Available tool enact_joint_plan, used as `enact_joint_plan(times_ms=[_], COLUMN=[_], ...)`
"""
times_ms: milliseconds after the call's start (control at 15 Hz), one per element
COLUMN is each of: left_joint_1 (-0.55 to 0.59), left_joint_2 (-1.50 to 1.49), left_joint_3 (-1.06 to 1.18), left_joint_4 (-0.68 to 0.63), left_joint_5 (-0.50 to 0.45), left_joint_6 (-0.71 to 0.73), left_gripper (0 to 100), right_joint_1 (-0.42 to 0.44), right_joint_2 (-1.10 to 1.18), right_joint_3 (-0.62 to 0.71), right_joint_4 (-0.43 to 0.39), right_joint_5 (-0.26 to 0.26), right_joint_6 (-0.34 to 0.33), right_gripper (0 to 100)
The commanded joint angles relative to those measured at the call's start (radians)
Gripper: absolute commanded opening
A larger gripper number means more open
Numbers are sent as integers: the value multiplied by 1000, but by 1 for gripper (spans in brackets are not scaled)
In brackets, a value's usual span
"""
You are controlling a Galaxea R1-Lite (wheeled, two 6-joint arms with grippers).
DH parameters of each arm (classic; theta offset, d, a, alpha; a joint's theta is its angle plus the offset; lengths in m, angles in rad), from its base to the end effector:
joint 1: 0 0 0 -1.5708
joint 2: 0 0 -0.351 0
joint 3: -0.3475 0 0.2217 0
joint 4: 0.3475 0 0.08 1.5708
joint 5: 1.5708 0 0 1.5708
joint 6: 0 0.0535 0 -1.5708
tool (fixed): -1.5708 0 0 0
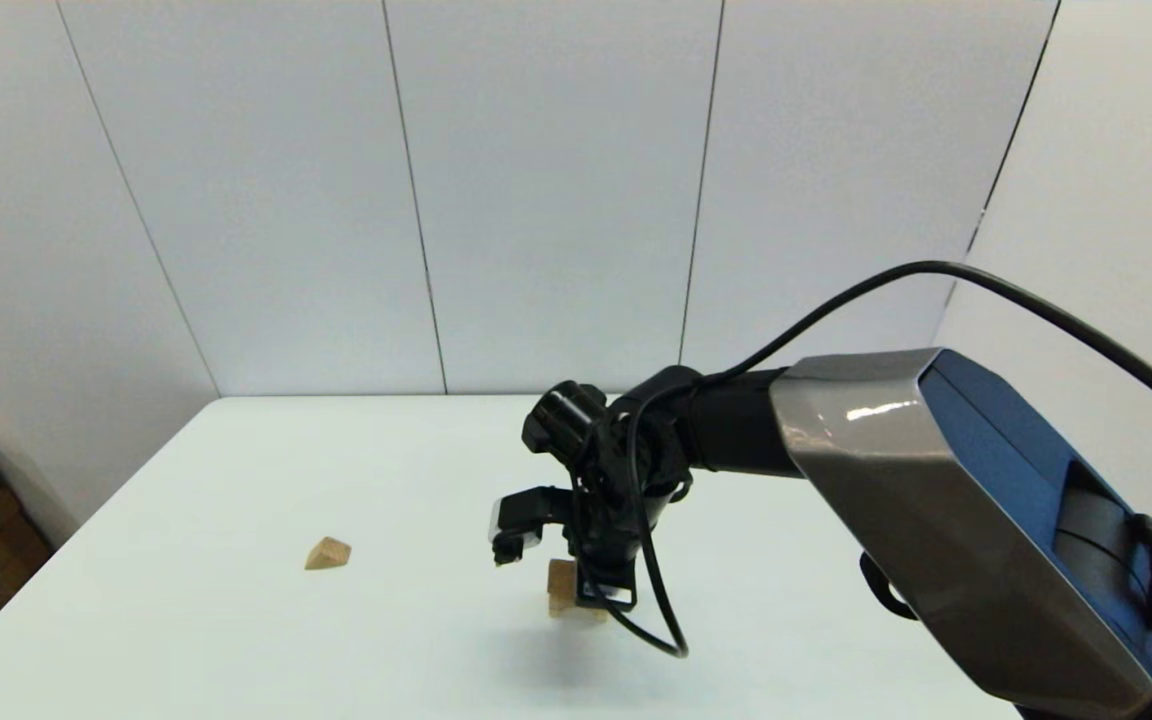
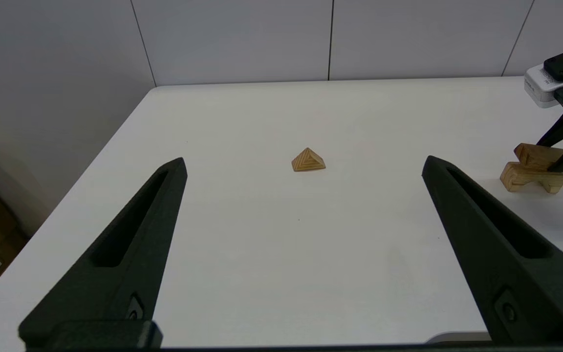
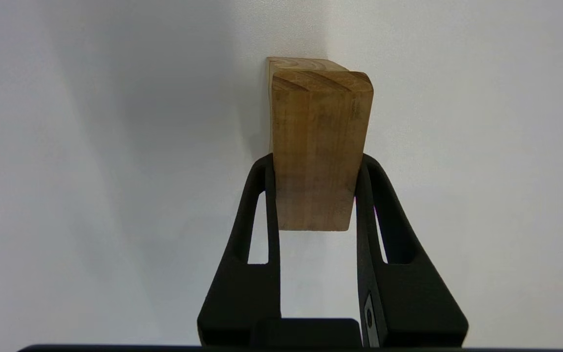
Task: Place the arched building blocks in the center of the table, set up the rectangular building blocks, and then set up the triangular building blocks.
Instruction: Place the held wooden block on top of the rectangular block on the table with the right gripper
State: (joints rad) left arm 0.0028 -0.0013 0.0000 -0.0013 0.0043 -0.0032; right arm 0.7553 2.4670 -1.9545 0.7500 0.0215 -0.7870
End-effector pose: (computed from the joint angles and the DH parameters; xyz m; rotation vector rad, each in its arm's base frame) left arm -0.0092 0.0002 0.0757 -0.0032 -0.0026 0.0071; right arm 0.3875 0.3664 0.0556 -1.1133 0.9044 1.1401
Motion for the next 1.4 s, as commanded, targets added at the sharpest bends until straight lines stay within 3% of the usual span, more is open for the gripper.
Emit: enact_joint_plan(times_ms=[67,1400], left_joint_1=[0,0], left_joint_2=[1,1], left_joint_3=[0,0], left_joint_4=[0,0], left_joint_5=[0,0], left_joint_6=[0,0], left_gripper=[100,100], right_joint_1=[-1,-4], right_joint_2=[0,-3], right_joint_3=[0,2], right_joint_4=[5,8], right_joint_5=[0,0], right_joint_6=[-5,-6], right_gripper=[0,0])
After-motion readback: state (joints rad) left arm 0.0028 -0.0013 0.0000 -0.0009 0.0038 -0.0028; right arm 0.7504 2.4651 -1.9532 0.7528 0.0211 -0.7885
